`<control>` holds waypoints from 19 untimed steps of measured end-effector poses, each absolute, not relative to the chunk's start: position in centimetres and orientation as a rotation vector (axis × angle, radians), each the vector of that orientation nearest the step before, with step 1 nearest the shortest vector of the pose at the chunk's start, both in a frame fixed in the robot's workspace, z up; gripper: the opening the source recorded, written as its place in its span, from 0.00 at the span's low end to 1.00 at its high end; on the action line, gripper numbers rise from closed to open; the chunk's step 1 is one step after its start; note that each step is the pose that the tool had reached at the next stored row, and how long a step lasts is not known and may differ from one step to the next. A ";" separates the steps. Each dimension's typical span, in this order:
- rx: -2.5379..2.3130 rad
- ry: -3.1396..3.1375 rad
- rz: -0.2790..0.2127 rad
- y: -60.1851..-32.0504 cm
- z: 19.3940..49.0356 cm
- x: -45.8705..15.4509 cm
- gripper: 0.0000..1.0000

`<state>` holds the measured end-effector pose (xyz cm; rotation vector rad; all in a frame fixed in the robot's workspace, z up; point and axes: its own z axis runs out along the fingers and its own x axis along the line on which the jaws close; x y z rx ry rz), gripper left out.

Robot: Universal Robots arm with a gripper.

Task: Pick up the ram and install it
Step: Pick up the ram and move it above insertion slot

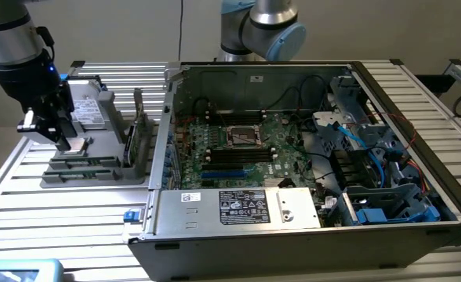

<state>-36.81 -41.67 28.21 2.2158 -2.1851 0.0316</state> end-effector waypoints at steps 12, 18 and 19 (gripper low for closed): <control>2.216 -2.185 0.032 -42.0 26.0 -36.4 0.42; 2.216 -2.185 0.032 -42.8 25.0 -36.3 0.42; 2.216 -2.185 0.032 -42.9 24.8 -36.2 0.42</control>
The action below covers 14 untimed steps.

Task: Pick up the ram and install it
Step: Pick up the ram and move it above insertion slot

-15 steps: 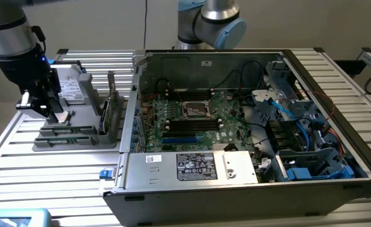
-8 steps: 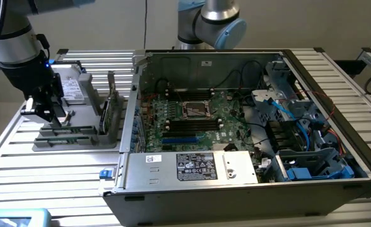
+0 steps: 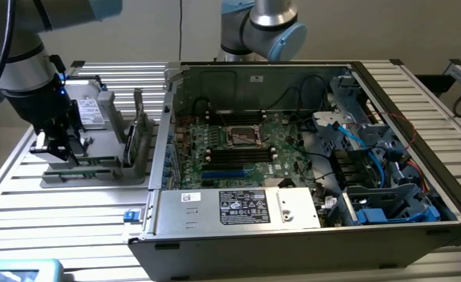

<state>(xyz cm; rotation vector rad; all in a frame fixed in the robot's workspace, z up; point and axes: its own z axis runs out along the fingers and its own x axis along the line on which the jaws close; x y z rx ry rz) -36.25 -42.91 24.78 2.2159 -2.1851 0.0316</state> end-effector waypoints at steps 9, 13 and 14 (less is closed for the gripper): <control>2.216 -2.185 0.032 -42.9 23.2 -36.1 0.42; 2.215 -2.184 0.033 -42.7 22.4 -36.0 0.42; 2.215 -2.184 0.033 -42.6 22.2 -36.0 0.42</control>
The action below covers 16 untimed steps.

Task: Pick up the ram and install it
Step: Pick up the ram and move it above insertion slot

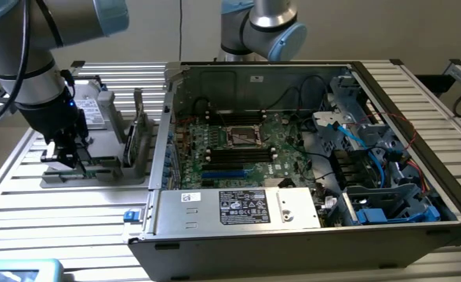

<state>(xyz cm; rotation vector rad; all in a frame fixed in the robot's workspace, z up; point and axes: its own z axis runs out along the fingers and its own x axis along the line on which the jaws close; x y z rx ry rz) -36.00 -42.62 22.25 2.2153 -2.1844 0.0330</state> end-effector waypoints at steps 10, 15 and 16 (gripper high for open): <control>2.215 -2.183 0.032 -42.6 21.3 -36.0 0.42; 2.214 -2.182 0.030 -42.6 20.7 -36.0 0.42; 2.214 -2.182 0.029 -42.6 20.6 -36.0 0.42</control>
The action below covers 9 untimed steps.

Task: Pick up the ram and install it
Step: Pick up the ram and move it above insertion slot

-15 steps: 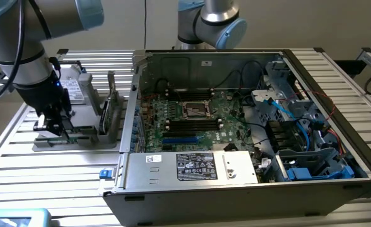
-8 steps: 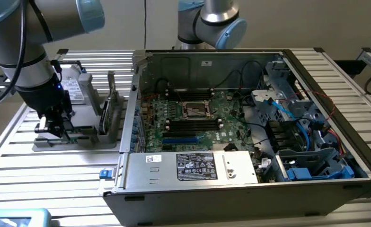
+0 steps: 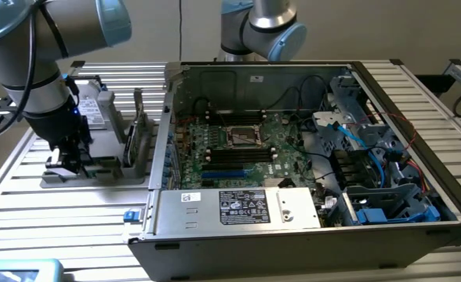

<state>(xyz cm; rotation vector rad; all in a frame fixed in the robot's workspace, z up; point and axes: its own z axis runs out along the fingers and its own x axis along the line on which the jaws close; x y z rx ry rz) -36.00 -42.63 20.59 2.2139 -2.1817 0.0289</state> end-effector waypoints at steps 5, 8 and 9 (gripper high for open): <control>2.212 -2.180 0.025 -42.6 20.2 -36.0 0.42; 2.211 -2.179 0.023 -42.6 20.1 -36.0 0.42; 2.211 -2.179 0.022 -42.6 20.0 -36.0 0.40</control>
